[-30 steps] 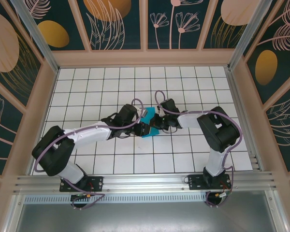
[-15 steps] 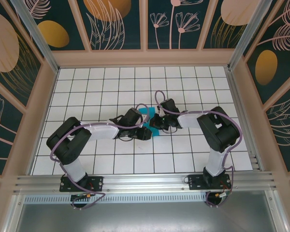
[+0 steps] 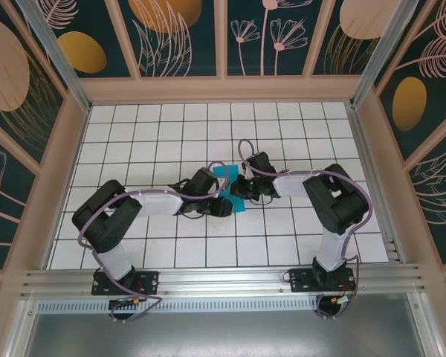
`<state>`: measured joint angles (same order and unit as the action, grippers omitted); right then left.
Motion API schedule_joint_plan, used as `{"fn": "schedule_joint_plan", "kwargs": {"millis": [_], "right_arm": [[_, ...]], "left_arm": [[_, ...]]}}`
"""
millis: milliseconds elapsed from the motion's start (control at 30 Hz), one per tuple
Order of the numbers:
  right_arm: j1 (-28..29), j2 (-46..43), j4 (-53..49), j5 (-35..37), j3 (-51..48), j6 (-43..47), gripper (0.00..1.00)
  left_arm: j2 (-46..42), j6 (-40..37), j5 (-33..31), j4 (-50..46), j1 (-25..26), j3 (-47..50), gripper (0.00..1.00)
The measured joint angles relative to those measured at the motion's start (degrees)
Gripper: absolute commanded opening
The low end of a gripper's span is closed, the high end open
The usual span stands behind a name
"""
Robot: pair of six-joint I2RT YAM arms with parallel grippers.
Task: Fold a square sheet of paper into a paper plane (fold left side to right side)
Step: Fold the triangle a second time at the center of the table.
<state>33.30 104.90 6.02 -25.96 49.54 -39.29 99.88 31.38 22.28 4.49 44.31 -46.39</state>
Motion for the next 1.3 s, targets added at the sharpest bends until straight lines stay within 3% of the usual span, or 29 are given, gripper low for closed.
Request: {"fn": "schedule_joint_plan", "kwargs": {"millis": [633,900,1100,1300], "right_arm": [[0.0,0.0,0.0,0.0,0.0,0.2,0.07],[0.0,0.0,0.0,0.0,0.0,0.2,0.07],[0.0,0.0,0.0,0.0,0.0,0.2,0.07],[0.0,0.0,0.0,0.0,0.0,0.2,0.07]], "left_arm": [[-1.6,2.0,0.0,6.8,0.0,5.5,0.3],[-5.9,3.4,1.1,2.8,-0.3,7.3,0.3],[-8.7,3.4,3.5,1.7,-2.1,3.6,0.31],[-5.3,2.5,4.3,1.7,-2.8,-1.3,0.31]]}}
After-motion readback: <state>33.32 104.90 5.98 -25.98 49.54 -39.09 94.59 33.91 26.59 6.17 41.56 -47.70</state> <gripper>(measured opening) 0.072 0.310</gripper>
